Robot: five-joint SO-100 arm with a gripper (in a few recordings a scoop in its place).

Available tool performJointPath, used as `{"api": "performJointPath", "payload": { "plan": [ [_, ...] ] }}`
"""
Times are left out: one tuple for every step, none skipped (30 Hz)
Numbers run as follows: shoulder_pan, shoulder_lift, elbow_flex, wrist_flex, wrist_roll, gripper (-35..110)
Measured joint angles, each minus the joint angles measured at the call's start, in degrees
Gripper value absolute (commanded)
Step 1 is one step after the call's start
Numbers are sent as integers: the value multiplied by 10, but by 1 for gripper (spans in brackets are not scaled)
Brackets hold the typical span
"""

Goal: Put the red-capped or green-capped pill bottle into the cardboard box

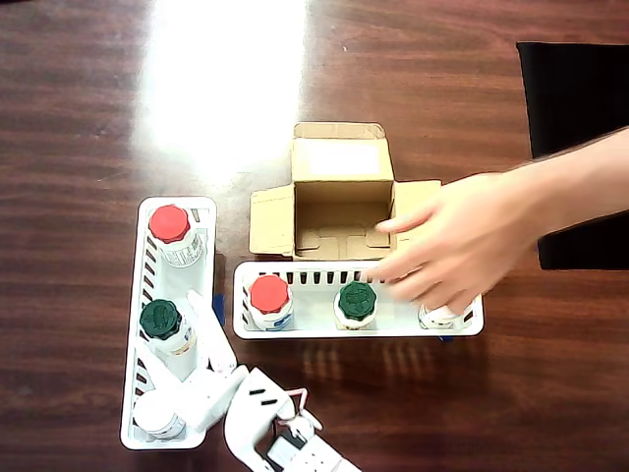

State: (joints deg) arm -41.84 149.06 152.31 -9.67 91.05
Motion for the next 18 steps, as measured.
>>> {"api": "performJointPath", "payload": {
  "plan": [
    [10,-20,-11,-10,4,70],
    [18,-41,-19,-25,5,70],
    [25,-67,-27,-44,7,70],
    [30,-93,-33,-67,11,70],
    [33,-120,-38,-91,14,70],
    [36,-147,-43,-119,16,70],
    [40,-174,-47,-144,18,70],
    [46,-205,-51,-169,22,70],
    [50,-228,-51,-189,25,70],
    [55,-250,-51,-210,26,70],
    [58,-272,-52,-231,27,70],
    [59,-298,-52,-255,27,70],
    [59,-316,-52,-274,27,70],
    [59,-338,-52,-295,27,70],
    [62,-361,-54,-314,27,70],
    [62,-384,-59,-330,27,70],
    [66,-402,-62,-339,27,70],
    [66,-417,-64,-347,27,70]
  ]
}}
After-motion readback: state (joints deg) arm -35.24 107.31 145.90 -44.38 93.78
